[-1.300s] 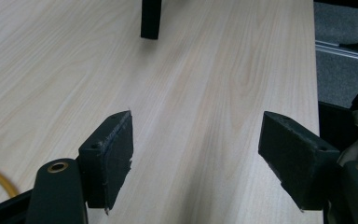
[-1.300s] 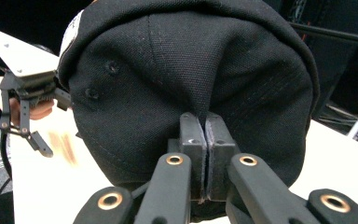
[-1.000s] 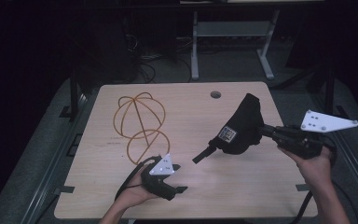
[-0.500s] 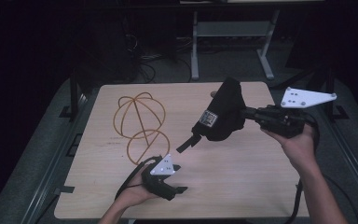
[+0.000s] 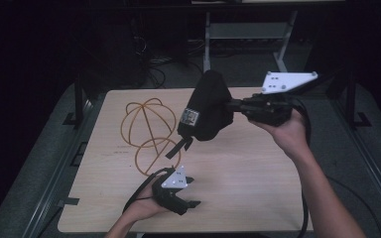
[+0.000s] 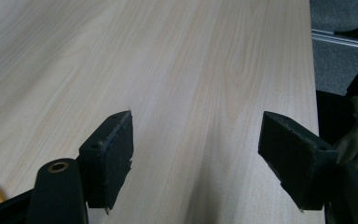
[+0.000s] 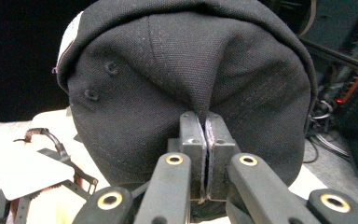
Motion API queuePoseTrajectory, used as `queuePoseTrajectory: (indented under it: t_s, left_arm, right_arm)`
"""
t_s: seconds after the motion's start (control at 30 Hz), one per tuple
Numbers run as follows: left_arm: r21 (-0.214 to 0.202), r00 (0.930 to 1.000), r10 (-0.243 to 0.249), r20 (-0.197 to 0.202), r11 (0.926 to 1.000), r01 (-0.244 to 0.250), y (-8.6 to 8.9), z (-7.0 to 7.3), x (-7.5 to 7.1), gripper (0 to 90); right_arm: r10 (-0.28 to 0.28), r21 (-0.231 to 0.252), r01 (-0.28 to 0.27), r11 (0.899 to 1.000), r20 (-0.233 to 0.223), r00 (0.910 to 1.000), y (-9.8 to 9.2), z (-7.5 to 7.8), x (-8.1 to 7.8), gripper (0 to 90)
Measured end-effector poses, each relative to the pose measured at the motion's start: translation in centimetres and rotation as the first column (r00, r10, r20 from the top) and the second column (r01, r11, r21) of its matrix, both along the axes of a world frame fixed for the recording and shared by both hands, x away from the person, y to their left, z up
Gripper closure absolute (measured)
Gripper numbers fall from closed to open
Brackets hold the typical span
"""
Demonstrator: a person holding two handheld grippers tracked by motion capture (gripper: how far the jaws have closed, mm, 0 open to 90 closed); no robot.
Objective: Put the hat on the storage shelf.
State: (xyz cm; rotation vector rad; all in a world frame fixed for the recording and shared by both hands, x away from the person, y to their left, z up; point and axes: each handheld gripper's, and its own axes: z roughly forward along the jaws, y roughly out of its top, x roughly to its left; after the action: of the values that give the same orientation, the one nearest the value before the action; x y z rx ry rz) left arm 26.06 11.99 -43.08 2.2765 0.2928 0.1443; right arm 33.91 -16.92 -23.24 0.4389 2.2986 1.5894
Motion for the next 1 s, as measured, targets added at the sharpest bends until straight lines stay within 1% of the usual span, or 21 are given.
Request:
queuePoseTrajectory:
  t_s: [0.1,0.13,0.17,0.2,0.23,0.27,0.3,0.33,0.37,0.4,0.43,0.5,0.53,0.57,0.63,0.73,0.77,0.8,0.9,0.93,1.0]
  left_arm:
    - [-0.004,1.0,0.002,0.003,1.0,-0.002,0.1,0.1,0.2,26.5]
    - [-0.006,1.0,0.007,-0.002,1.0,-0.007,0.2,0.1,0.2,26.5]
    - [-0.003,1.0,0.006,0.004,1.0,-0.006,0.2,0.0,0.3,26.5]
    - [-0.003,1.0,0.006,0.004,1.0,-0.006,0.2,0.0,0.3,26.5]
    - [-0.006,0.9999,0.01,0.0,0.9999,-0.01,0.3,0.0,0.3,26.5]
    - [-0.006,0.9999,0.01,0.0,0.9999,-0.01,0.3,0.0,0.3,26.4]
    - [-0.009,0.9999,0.012,-0.005,0.9999,-0.012,0.3,-0.1,0.3,26.4]
    - [-0.007,0.9999,0.011,0.001,0.9999,-0.011,0.3,0.0,0.3,26.4]
    - [-0.003,0.9999,0.009,0.006,1.0,-0.009,0.4,0.0,0.4,26.4]
    - [-0.003,0.9999,0.009,0.006,1.0,-0.009,0.4,0.0,0.4,26.5]
    - [0.006,0.9998,0.007,0.016,1.0,-0.007,0.3,-0.1,0.3,26.5]
    - [0.007,0.9998,0.006,0.017,1.0,-0.006,0.3,-0.1,0.3,26.5]
    - [0.011,0.9999,0.007,0.012,0.9999,-0.007,0.3,-0.1,0.3,26.5]
    - [0.013,0.9999,0.003,0.013,0.9999,-0.003,0.3,-0.1,0.2,26.5]
    - [0.015,0.9999,0.001,0.014,0.9999,-0.001,0.2,-0.1,0.2,26.5]
    - [0.016,0.9999,-0.003,0.012,0.9999,0.002,0.1,-0.2,0.1,26.5]
    - [0.009,0.9999,0.0,0.011,1.0,0.0,0.1,-0.2,0.1,26.5]
    - [0.009,0.9999,-0.001,0.014,1.0,0.001,0.1,-0.2,0.1,26.5]
    - [0.007,0.9999,0.001,0.015,1.0,-0.001,0.1,-0.1,0.1,26.5]
    - [0.007,0.9998,-0.005,0.021,1.0,0.004,0.1,-0.1,0.1,26.5]
    - [0.01,0.9998,0.0,0.021,1.0,0.0,0.1,-0.1,0.2,26.5]
  right_arm:
    - [0.032,-0.028,-0.032,0.999,-0.001,0.9995,1.7,0.6,0.8,88.3]
    - [0.056,-0.047,-0.056,0.997,0.001,0.9984,2.9,0.9,1.3,88.3]
    - [0.064,-0.06,-0.064,0.996,0.002,0.9979,3.5,1.0,1.5,88.3]
    - [0.064,-0.06,-0.064,0.996,0.002,0.9979,3.5,1.0,1.5,88.3]
    - [0.085,-0.082,-0.084,0.993,0.006,0.9964,4.7,1.3,2.0,88.3]
    - [0.085,-0.082,-0.084,0.993,0.006,0.9964,4.7,1.3,2.0,88.3]
    - [0.092,-0.094,-0.092,0.991,0.002,0.9957,5.3,1.4,2.3,88.3]
    - [0.107,-0.113,-0.107,0.988,-0.005,0.9942,6.5,1.7,2.8,88.3]
    - [0.116,-0.118,-0.115,0.986,-0.005,0.9933,7.0,1.9,3.0,88.3]
    - [0.116,-0.118,-0.115,0.986,-0.005,0.9933,7.0,1.9,3.0,88.3]
    - [0.129,-0.132,-0.129,0.983,-0.008,0.9917,8.1,2.1,3.4,88.3]
    - [0.139,-0.142,-0.14,0.98,-0.017,0.9902,9.2,2.1,3.8,88.3]
    - [0.139,-0.142,-0.14,0.98,-0.017,0.9902,9.2,2.1,3.8,88.3]
    - [0.142,-0.148,-0.143,0.979,-0.02,0.9897,9.6,2.1,4.0,88.3]
    - [0.151,-0.141,-0.153,0.978,-0.025,0.9882,10.6,2.1,4.4,88.3]
    - [0.152,-0.138,-0.155,0.978,-0.029,0.988,11.2,2.1,4.6,88.3]
    - [0.154,-0.135,-0.156,0.978,-0.028,0.9877,11.5,2.1,4.8,88.3]
    - [0.155,-0.122,-0.159,0.98,-0.039,0.9871,12.0,2.2,5.0,88.3]
    - [0.155,-0.117,-0.159,0.98,-0.042,0.987,12.5,2.2,5.3,88.4]
    - [0.159,-0.111,-0.162,0.98,-0.042,0.9864,12.7,2.2,5.4,88.4]
    - [0.16,-0.094,-0.164,0.982,-0.049,0.9859,13.4,2.3,5.7,88.4]
